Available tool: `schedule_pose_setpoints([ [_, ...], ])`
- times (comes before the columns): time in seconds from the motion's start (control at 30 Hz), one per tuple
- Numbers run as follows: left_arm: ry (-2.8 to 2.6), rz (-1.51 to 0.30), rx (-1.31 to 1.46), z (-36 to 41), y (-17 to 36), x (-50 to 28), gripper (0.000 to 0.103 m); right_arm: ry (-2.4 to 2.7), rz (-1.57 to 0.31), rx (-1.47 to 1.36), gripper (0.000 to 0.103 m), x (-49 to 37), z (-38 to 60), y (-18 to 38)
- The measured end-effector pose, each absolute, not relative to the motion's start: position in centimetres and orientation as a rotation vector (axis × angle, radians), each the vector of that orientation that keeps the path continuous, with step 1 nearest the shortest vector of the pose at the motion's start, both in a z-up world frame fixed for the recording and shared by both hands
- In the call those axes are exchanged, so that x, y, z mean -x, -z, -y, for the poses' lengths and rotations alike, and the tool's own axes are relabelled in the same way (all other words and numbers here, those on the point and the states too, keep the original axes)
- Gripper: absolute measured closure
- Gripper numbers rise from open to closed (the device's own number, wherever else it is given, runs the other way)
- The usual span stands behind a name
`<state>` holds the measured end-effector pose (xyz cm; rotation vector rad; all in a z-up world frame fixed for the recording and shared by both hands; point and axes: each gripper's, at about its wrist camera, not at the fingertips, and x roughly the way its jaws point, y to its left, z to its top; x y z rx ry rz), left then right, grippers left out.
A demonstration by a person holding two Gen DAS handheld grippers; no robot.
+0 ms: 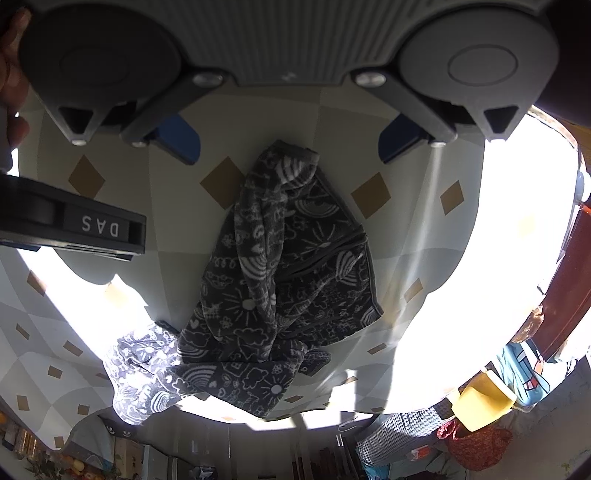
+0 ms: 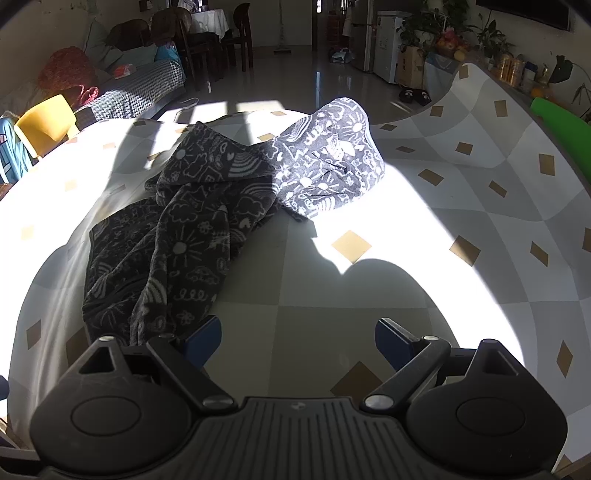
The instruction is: Fold clothes
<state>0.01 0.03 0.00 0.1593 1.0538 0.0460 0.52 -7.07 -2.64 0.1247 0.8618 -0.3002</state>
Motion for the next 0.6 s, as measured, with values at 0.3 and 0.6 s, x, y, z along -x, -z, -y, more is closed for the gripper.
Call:
schedule_pose_setpoints([
  [0.3,-0.054,-1.067,-0.164,-0.17,-0.02,-0.16,0.0,0.292,-0.867,-0.132,0.012,-0.57,6.92,2.71],
  [0.6,-0.059,-1.056,-0.158,-0.42,-0.06,-0.02,0.0,0.282,-0.869,-0.139,0.012,-0.58,6.73,2.74],
])
